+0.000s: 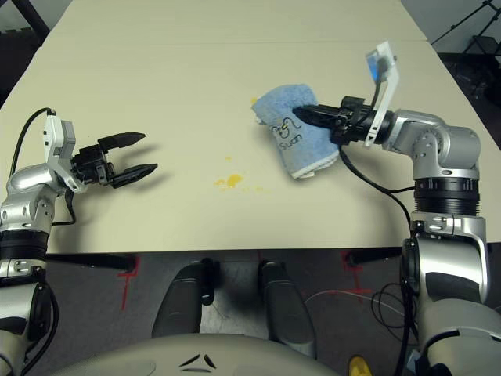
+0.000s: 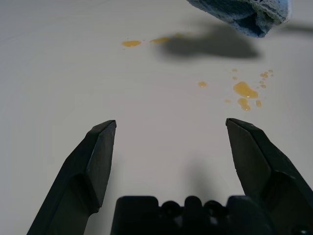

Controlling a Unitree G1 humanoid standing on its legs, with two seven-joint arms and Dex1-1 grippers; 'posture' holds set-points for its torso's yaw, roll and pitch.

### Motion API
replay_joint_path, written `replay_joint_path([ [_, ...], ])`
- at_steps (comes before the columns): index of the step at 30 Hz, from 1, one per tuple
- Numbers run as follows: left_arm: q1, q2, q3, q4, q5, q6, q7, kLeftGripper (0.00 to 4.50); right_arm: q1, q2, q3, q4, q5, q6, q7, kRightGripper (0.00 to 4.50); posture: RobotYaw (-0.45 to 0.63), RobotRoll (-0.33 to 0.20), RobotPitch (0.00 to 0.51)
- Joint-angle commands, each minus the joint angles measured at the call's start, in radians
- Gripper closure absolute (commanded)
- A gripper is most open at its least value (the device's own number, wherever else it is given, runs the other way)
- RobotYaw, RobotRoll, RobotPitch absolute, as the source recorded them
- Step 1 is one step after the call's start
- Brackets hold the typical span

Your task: Wipe the water off the table with a rag.

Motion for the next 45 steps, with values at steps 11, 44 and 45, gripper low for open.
replay_joint_path([
  [11,0.032,0.018,-0.014,-0.001,0.013,-0.005,-0.021,0.0,0.142,-0.009,0.174,-0.196,-0.057,0.042,-0.13,4.49,0.2,0.0,0.214],
  [44,0.059,0.015,-0.018,-0.041,0.007,0.002,-0.01,0.0,0.13,0.303,0.334,-0.135,-0.153,-0.021,-0.322,4.49,0.23,0.0,0.223],
  [45,0.058,0.014,-0.019,-0.038,0.008,0.001,-0.01,0.0,0.132,0.278,0.331,-0.138,-0.158,-0.023,-0.312,4.49,0.23,0.0,0.224],
])
